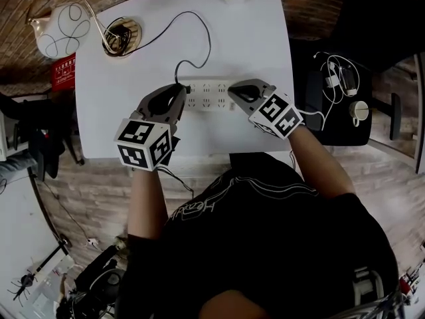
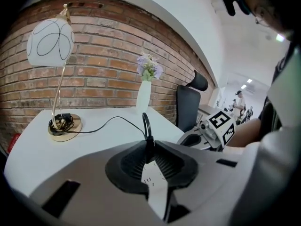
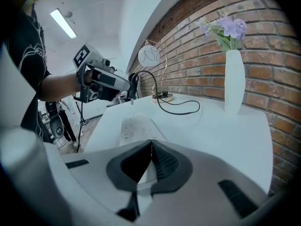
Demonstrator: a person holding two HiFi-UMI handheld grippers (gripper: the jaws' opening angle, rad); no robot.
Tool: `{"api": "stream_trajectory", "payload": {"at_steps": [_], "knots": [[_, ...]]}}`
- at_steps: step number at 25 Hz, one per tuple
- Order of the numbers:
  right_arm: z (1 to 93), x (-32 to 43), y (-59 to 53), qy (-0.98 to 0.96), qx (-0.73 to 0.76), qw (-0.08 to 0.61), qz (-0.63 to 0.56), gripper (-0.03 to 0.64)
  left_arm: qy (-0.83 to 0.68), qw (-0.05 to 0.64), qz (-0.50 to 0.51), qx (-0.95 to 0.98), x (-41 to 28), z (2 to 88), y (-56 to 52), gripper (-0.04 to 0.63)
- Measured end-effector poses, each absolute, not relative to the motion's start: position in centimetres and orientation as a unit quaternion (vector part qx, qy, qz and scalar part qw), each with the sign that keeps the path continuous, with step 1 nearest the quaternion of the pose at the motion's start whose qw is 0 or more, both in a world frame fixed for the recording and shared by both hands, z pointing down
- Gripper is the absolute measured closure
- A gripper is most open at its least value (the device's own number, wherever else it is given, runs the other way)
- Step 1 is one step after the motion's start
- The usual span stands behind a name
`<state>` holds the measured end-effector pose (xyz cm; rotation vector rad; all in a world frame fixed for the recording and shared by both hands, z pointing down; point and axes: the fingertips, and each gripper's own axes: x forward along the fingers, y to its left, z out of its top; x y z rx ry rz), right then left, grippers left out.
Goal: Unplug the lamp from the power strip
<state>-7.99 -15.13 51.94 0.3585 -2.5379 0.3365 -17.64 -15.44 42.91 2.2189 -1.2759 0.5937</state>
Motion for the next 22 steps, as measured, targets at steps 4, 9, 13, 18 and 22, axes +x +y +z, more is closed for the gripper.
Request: {"api": "stream_trajectory", "payload": {"at_steps": [4, 9, 13, 18, 22], "knots": [[49.6, -7.3, -15.0, -0.948, 0.146, 0.248, 0.133, 0.62, -0.47, 0.257, 0.216, 0.816, -17.4, 42.1, -13.9, 0.546], [45.4, -6.3, -14.6, -0.954, 0.162, 0.222, 0.122, 0.62, -0.474, 0.239, 0.212, 0.821, -16.7, 40.5, -12.3, 0.546], [41.4, -5.9, -13.1, -0.961, 0.167, 0.179, 0.127, 0.62, -0.48, 0.234, 0.198, 0.822, -16.2, 38.7, -10.5, 0.546], [36.4, -5.8, -10.9, -0.971, 0.161, 0.13, 0.121, 0.62, -0.485, 0.238, 0.175, 0.823, -16.0, 36.8, -8.1, 0.546], [34.1, -5.6, -9.2, -0.974, 0.157, 0.111, 0.119, 0.62, -0.486, 0.234, 0.168, 0.825, -15.5, 35.5, -6.2, 0.546]]}}
